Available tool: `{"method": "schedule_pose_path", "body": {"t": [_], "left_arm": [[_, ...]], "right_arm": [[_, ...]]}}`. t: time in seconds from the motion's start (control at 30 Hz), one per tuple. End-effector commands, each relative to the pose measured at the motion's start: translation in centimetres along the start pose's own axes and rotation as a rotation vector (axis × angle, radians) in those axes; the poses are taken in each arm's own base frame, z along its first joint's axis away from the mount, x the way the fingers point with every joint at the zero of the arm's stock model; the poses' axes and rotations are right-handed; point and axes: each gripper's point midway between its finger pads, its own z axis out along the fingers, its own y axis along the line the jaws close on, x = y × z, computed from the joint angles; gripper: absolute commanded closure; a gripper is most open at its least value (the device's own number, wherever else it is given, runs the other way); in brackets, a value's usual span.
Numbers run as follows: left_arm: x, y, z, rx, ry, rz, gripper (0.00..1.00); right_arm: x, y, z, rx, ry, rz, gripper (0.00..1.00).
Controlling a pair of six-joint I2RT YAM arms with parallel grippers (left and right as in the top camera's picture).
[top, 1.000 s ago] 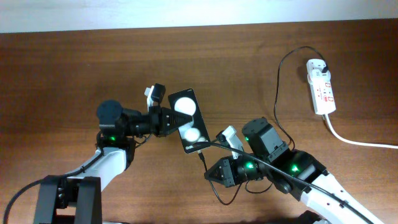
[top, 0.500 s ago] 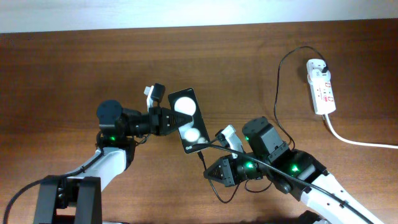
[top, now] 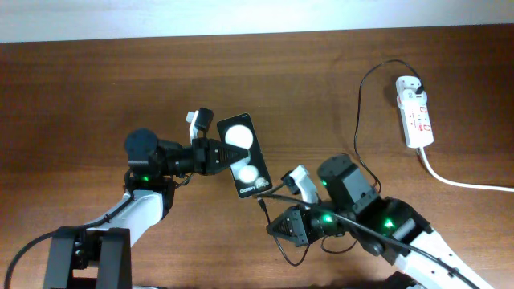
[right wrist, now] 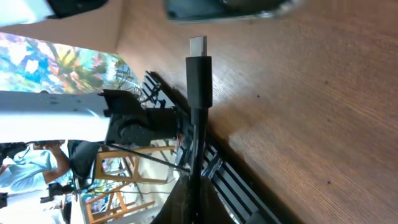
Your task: Plug charger to phone and switch on socket
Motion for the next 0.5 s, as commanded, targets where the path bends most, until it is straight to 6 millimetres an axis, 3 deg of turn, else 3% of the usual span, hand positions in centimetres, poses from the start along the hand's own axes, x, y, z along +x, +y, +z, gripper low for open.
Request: {"method": "schedule_pose_path", "body": {"t": [0.0, 0.23, 0.47], "left_arm": [[-0.52, -0.78, -0.09, 0.004, -0.007, 0.056, 1.00], [-1.33, -0.59, -0.11, -0.005, -0.054, -0.067, 1.00], [-1.16, -0.62, -0.11, -0.003, -0.045, -0.073, 1.00]], "right_arm": [[-0.20, 0.94, -0.49, -0.016, -0.020, -0.048, 0.96], [-0.20, 0.49, -0.03, -0.009, -0.002, -0.027, 0.96], [-1.02, 0.22, -0.05, 0.014, -0.040, -0.045, 0.96]]}}
